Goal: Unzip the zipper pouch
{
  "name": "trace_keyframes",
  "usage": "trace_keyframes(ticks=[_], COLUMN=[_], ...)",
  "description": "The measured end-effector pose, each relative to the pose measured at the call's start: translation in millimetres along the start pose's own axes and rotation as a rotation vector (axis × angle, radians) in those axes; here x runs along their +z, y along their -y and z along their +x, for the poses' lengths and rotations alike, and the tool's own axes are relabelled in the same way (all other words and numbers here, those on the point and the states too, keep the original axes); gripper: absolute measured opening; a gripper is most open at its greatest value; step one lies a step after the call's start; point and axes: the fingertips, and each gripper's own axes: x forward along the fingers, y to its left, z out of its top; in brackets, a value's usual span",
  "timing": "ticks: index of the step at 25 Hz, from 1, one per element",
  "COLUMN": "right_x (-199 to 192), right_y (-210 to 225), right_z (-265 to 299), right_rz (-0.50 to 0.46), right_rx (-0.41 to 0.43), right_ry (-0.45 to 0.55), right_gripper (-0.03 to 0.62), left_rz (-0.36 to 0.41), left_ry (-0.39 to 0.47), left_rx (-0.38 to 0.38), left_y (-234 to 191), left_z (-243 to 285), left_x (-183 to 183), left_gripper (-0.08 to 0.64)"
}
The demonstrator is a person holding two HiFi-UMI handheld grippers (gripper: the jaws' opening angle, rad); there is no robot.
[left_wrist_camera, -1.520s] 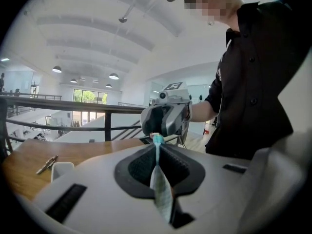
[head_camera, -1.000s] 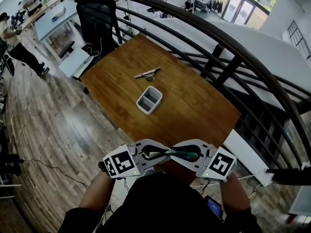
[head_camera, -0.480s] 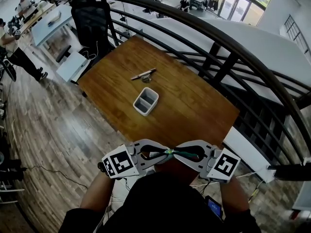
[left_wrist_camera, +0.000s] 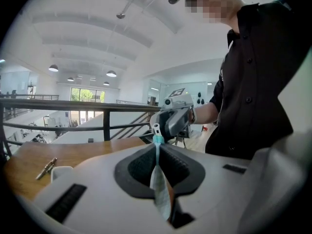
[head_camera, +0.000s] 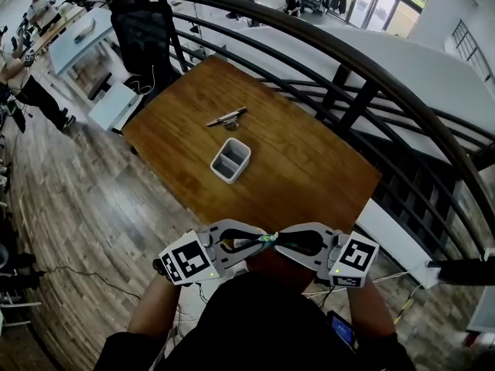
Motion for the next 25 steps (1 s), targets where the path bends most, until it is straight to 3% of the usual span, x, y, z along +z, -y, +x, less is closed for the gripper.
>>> trace_keyframes(ticks=[4,17,20,25], right_x=[-4,-13,-16,-19], right_y=[-1,10,18,17], right_z=[-1,-10,-12,-9], right_rz=[0.076,0.271,0.321,0.315], right_rx=[0.018,-0.003,-0.036,-0.044], right_ry=[-0.003,0.002,-0.003,-0.032], right_gripper=[0.107,0.104,0.062,0.018], left_rz=[0.039,0.088,0.099,0.103], left_ry=[-0.038,-0.084,-0.098,-0.112], left_rx=[0.010,0.005,0.011,0.035], left_y=[0,3,4,3], left_z=[3,16,17,16], left_x=[-4,-10,-12,-16], left_gripper=[0.028,0.029,0.028,0.028])
